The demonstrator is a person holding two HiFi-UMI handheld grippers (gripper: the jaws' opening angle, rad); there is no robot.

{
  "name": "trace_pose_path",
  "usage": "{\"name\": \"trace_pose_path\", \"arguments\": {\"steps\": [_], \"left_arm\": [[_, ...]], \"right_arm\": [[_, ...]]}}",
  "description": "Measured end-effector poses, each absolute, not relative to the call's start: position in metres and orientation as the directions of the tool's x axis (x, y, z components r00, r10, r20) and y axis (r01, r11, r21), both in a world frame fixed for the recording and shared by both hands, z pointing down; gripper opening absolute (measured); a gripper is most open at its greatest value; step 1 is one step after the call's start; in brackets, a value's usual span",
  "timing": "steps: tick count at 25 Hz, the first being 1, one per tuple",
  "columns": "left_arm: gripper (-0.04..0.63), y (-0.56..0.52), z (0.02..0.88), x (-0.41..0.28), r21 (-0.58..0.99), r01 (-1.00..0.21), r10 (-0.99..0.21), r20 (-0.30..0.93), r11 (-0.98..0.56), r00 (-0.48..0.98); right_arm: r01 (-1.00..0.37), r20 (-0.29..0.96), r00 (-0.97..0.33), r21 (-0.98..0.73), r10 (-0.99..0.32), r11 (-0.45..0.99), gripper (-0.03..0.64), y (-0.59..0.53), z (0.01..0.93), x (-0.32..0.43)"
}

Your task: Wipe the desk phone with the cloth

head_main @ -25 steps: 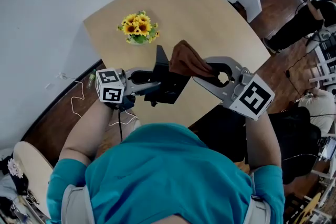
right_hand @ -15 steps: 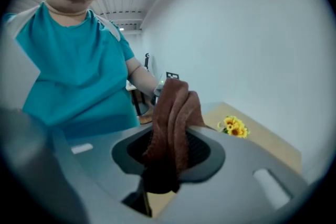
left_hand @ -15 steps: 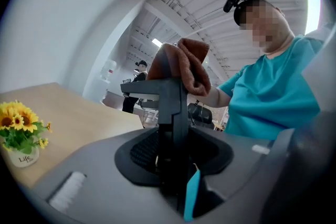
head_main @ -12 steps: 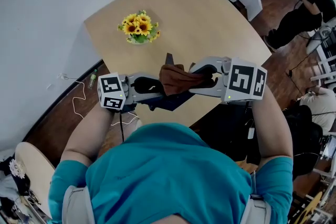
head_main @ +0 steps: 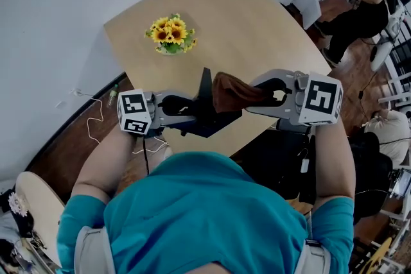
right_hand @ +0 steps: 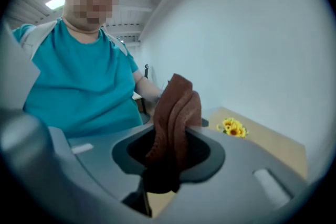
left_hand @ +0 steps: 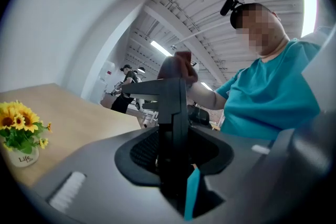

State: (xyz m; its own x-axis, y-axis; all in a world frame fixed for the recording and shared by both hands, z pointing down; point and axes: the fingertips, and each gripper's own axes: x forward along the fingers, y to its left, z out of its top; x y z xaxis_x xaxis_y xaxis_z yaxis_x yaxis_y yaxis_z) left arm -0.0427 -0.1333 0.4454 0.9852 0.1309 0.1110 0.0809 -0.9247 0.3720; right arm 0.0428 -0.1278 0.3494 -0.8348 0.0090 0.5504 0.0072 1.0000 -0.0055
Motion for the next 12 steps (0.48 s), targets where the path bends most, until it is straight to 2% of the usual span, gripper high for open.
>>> {"name": "trace_pose_path", "arguments": {"steps": [5, 9, 12], "left_arm": [[0.164, -0.118, 0.452, -0.021, 0.335, 0.131, 0.196, 0.169, -0.933, 0.966], [0.164, -0.104, 0.456, -0.016, 0.308, 0.168, 0.245, 0.231, -0.937, 0.942], [0.164, -0.098, 0.455, -0.019, 0.299, 0.184, 0.258, 0.232, -0.936, 0.938]], "right_arm": [[0.150, 0.615, -0.775, -0.042, 0.144, 0.988, 0.117, -0.129, 0.377, 0.005], [0.084, 0.651, -0.748, -0.102, 0.130, 0.991, 0.117, -0.157, 0.405, 0.018], [-0.019, 0.707, -0.706, -0.078, 0.041, 0.997, 0.115, -0.184, 0.425, 0.034]]}}
